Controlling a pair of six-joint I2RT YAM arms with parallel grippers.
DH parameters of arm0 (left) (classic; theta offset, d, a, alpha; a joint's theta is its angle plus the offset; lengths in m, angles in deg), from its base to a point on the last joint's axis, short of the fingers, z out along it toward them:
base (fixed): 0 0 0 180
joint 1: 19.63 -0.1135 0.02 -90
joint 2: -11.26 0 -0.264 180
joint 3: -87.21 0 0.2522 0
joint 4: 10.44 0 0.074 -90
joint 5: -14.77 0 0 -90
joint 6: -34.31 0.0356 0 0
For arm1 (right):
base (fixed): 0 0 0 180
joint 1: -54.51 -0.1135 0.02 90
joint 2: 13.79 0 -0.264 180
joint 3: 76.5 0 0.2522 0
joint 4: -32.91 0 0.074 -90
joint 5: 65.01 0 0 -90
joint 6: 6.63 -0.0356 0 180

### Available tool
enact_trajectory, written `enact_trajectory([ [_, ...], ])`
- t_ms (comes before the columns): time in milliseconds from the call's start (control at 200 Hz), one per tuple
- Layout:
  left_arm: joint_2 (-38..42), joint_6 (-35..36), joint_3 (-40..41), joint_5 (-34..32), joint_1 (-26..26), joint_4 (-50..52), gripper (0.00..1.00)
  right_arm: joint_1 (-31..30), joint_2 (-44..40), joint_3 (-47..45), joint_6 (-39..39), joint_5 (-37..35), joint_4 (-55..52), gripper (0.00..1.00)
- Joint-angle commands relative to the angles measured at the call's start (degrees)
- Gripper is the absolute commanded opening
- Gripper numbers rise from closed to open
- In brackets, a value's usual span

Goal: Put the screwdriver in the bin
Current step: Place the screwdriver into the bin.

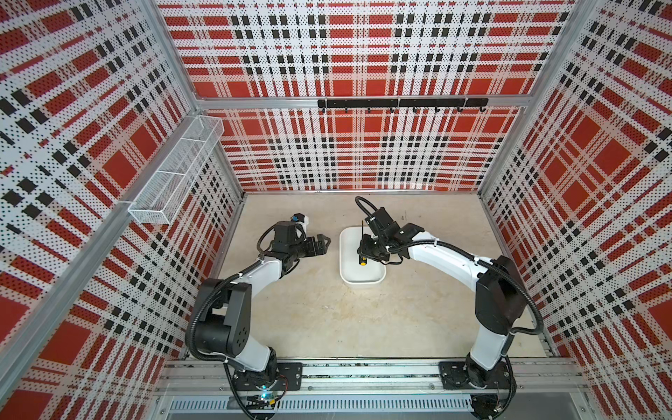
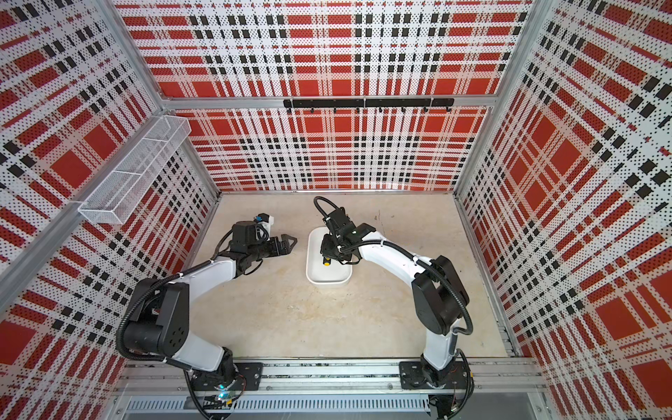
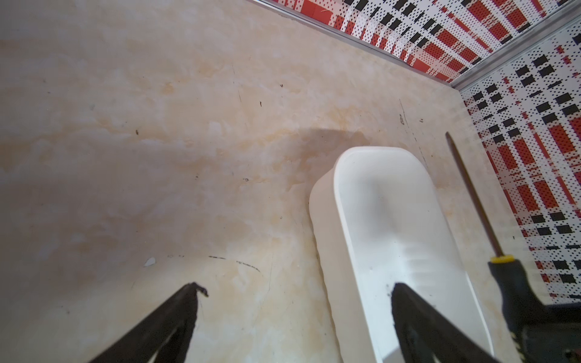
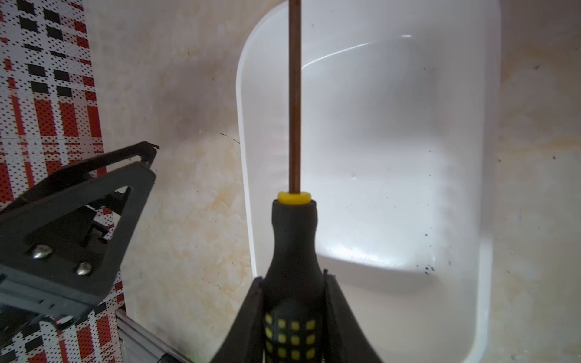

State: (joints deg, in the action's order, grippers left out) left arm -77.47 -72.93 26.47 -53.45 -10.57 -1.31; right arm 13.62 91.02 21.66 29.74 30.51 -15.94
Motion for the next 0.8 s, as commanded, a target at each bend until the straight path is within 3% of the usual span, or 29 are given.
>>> enact_trajectory([
  [0, 0.8, 0.9, 0.0, 0.6, -0.3, -1.0, 0.98, -0.3, 2.0, 1.3, -0.9, -0.7, -1.1, 0.0],
  [792, -0.5, 0.8, 0.4, 0.4, -0.4, -1.0, 0.98, -0.5, 12.9, 2.1, -1.4, -3.1, 0.0, 0.02],
])
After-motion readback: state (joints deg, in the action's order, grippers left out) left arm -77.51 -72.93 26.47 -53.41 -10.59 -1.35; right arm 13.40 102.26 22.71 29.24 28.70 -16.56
